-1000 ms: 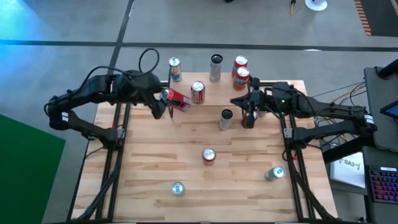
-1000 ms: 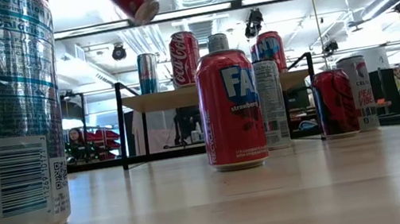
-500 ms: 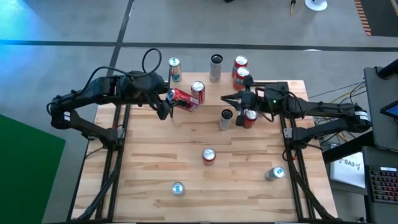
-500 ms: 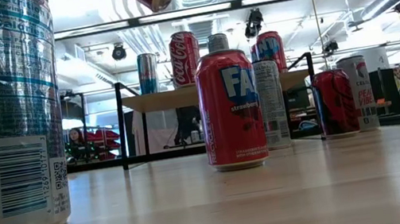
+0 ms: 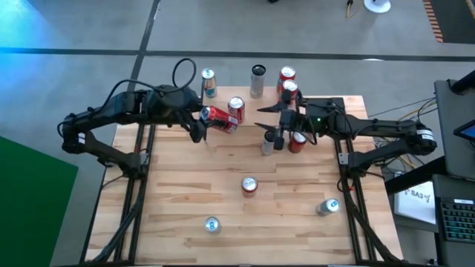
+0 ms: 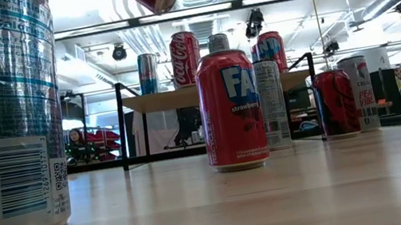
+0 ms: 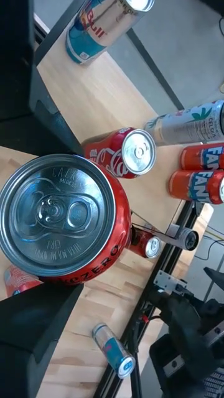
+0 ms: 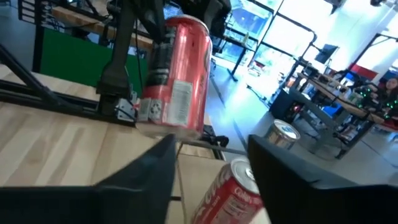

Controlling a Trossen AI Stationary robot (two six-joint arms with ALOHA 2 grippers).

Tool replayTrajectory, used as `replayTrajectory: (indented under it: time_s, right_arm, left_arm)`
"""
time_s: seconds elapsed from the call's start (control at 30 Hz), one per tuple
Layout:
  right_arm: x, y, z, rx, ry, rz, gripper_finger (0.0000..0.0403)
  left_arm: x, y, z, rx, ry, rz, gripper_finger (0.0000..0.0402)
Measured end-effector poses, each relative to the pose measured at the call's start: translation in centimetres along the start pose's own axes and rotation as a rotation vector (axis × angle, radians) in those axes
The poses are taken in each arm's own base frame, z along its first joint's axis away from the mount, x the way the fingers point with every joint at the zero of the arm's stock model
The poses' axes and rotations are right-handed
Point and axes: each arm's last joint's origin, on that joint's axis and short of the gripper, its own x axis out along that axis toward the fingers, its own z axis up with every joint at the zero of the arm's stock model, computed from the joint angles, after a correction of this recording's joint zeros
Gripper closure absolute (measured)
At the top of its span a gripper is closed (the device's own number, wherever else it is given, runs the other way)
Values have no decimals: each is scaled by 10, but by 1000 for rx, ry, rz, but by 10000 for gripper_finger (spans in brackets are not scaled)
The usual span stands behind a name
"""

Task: Place canned beverage on shelf
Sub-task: Put the top red black soda can on the shelf

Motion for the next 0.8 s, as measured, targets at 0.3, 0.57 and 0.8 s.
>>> replayTrajectory:
  time_s: [0.3,0.57,0.8]
  right_arm:
    - [17,1,8,-3,62,30,114]
    - [34,0,14,-3,124,39,96]
    - [46,-1,23,69,142,74,87]
  left_arm:
    - [1,-4,2,-20,-31,-19,121]
    - [4,-10,3,-17,-49,-6,121]
    - [6,-13,5,-40,-82,13,121]
